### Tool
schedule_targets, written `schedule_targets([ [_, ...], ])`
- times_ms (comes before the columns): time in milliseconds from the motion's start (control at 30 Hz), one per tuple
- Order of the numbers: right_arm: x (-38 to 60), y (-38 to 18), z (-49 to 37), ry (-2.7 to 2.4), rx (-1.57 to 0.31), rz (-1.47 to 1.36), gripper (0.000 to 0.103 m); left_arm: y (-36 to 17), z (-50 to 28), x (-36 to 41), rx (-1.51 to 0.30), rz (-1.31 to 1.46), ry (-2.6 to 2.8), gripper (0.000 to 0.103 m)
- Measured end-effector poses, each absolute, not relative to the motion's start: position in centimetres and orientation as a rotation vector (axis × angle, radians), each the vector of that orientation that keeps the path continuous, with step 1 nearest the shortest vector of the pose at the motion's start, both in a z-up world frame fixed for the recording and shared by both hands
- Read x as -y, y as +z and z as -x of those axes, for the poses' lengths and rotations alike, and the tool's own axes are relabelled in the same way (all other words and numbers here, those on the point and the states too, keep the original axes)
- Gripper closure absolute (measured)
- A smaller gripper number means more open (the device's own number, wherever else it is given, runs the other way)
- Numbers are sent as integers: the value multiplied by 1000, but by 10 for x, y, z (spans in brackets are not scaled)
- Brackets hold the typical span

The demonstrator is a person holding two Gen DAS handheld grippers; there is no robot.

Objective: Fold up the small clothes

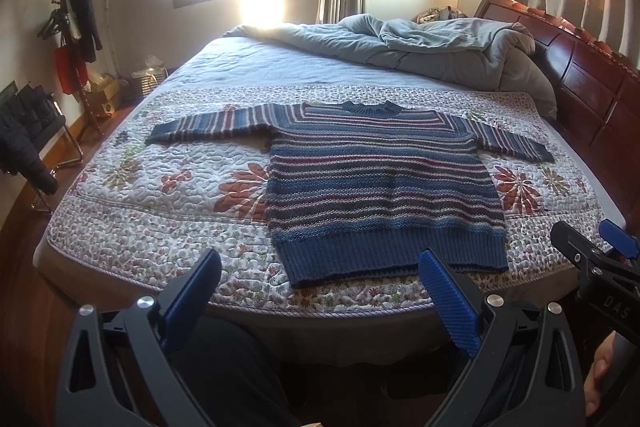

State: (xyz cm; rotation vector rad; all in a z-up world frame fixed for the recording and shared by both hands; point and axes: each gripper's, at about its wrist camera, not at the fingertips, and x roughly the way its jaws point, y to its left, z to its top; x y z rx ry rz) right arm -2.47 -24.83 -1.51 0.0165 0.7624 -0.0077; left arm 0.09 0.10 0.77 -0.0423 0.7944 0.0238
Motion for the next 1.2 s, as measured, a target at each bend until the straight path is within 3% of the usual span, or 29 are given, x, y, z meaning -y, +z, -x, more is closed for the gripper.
schedule_targets([
  [1200,251,-25,19,-14,-790,-25,2,-2,-6,-1,-811,39,23,4],
])
